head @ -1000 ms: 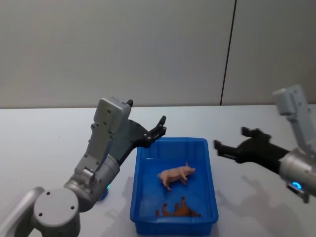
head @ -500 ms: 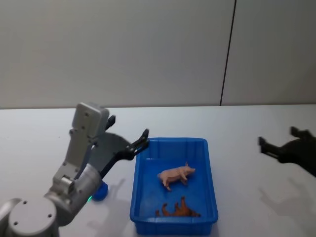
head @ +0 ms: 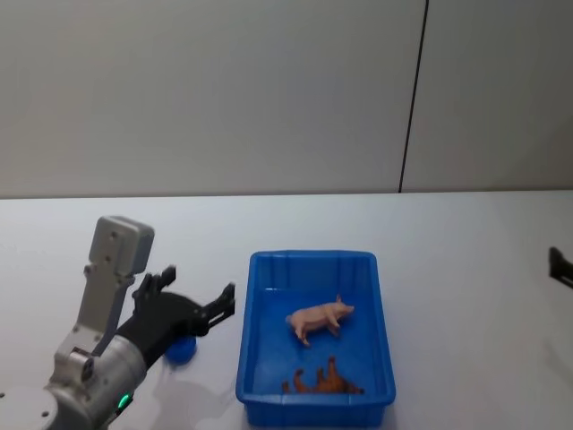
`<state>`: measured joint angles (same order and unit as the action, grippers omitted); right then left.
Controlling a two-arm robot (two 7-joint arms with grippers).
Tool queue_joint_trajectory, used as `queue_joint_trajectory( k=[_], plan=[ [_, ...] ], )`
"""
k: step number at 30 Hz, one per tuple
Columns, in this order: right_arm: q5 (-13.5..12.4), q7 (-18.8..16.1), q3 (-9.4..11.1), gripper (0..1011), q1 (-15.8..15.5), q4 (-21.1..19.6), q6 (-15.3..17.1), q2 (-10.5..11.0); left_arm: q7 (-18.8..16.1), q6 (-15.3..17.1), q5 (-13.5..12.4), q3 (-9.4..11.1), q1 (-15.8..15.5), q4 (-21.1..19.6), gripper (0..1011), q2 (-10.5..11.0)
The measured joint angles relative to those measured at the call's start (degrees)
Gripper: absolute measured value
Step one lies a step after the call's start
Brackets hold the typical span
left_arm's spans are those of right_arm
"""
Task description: Pick up the two dolls from the table and place them into the box.
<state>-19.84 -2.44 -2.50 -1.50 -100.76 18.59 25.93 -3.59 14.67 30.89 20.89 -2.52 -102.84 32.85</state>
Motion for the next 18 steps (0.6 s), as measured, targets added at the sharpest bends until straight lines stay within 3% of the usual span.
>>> queue_joint_trajectory(
  k=[8, 18],
  plan=[
    [-0.5, 1.9, 1.3, 1001, -1.4, -0.2, -1.3, 1.0, 5.1, 2.1, 3.4, -0.8, -0.8, 5.2, 1001, 0.2],
    [-0.7, 2.9, 1.9, 1001, -2.2, -0.4, -2.1, 1.5, 11.5, 2.4, 3.8, -1.3, -4.1, 12.9, 1001, -1.0]
  ],
)
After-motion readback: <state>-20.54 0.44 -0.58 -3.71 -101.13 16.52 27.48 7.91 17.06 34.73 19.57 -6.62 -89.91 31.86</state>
